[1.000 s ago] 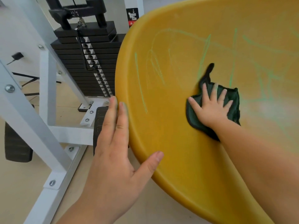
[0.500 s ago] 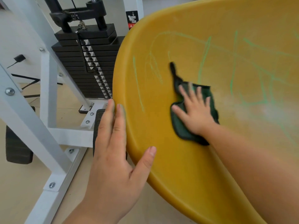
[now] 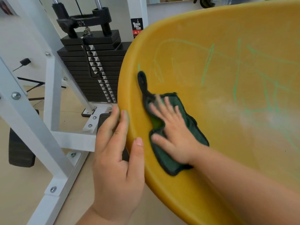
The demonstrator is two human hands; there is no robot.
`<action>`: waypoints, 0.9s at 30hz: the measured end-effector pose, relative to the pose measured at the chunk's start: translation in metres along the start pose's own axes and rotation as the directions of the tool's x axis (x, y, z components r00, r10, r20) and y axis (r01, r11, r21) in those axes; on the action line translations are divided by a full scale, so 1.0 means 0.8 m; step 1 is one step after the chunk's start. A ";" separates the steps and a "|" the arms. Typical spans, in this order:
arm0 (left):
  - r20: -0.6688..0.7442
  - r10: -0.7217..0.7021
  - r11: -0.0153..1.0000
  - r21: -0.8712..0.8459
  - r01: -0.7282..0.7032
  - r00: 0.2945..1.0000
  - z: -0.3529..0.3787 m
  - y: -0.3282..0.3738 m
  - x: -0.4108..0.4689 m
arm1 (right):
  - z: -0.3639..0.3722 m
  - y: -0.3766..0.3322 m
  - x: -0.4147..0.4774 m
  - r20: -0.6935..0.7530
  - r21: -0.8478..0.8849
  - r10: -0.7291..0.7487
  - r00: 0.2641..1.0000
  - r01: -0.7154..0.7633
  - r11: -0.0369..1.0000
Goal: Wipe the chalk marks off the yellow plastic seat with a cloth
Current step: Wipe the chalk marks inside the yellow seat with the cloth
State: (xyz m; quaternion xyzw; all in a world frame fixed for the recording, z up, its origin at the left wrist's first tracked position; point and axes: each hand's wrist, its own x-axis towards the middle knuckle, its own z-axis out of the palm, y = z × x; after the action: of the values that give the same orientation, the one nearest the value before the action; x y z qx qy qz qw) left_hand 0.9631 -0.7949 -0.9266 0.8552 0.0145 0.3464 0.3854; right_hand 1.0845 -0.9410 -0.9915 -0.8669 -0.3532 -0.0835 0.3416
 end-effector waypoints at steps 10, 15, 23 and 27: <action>-0.043 -0.024 1.000 -0.006 0.024 0.999 0.005 0.009 -0.001 | -0.018 -0.042 0.119 -0.236 0.240 0.247 0.940 -0.190 0.952; -0.076 -0.016 0.996 -0.090 0.009 0.997 0.009 0.000 -0.001 | -0.005 -0.015 0.073 -0.233 0.223 0.036 0.972 0.018 0.975; -0.081 -0.006 0.991 -0.132 -0.004 0.997 0.005 -0.005 -0.001 | -0.034 -0.028 0.141 -0.230 0.283 0.316 0.921 -0.247 0.927; -0.107 0.012 0.989 -0.148 -0.028 0.994 0.010 -0.008 0.000 | -0.023 -0.076 0.136 -0.350 0.335 0.125 0.929 0.000 0.942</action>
State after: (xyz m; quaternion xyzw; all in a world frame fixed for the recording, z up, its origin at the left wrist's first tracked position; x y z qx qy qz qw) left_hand 0.9695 -0.7957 -0.9340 0.8045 0.0004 0.3951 0.4435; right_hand 1.1256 -0.8614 -0.9035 -0.7777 -0.2642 -0.1722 0.5438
